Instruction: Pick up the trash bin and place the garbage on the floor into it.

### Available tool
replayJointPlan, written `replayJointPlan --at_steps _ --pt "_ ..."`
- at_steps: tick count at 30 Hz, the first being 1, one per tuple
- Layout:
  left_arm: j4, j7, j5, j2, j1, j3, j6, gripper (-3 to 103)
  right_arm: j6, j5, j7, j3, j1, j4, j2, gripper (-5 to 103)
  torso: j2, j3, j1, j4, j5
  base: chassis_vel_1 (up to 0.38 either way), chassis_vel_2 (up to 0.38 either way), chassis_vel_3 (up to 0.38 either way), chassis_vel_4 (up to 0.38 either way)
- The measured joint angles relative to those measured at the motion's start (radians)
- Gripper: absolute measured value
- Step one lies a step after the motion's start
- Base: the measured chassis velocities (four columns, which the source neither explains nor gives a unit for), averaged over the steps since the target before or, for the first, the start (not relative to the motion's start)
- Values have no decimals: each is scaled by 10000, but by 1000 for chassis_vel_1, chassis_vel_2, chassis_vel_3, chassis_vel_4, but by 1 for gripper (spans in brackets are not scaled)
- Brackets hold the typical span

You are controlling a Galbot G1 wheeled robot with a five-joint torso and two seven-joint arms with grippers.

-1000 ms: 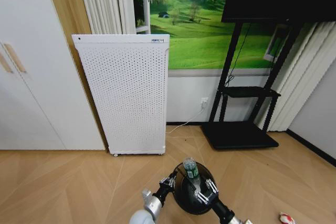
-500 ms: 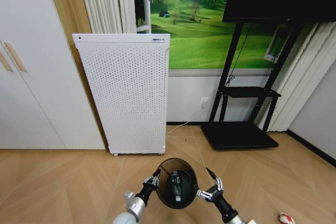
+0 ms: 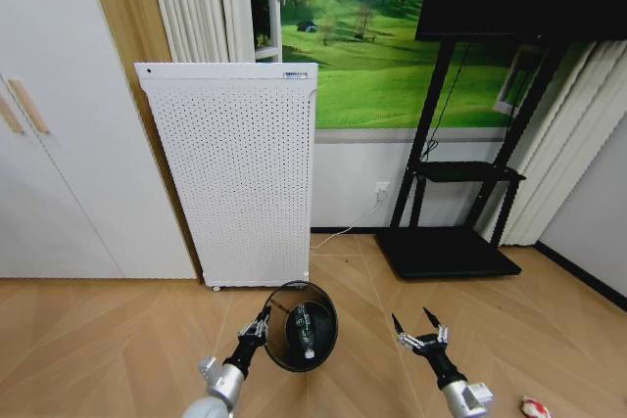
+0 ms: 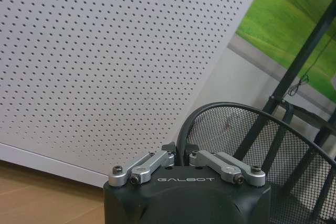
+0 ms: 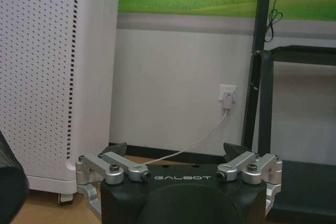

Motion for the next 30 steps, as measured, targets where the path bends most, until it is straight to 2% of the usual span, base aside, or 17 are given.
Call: replayJointPlan --at_steps 6,16,26,30 --pt "-170 -35 -221 -109 157 -441 0 7 179 350 -24 147 190 -936 -93 100 0 0 0 1 0 0 0 0 0" --pt "-161 -43 -270 -264 231 -701 0 7 379 416 -89 184 155 -1177 -105 100 0 0 -1 2 -1 -40 -48 44 44" --pt "-161 14 -264 -302 297 -787 -37 7 517 279 -86 253 115 -1288 -70 100 0 0 0 2 -2 -209 -182 189 185" --pt "-160 49 -272 -305 312 -842 -56 7 613 39 264 311 184 -1714 -85 100 0 -1 0 0 -1 -254 -246 244 254"
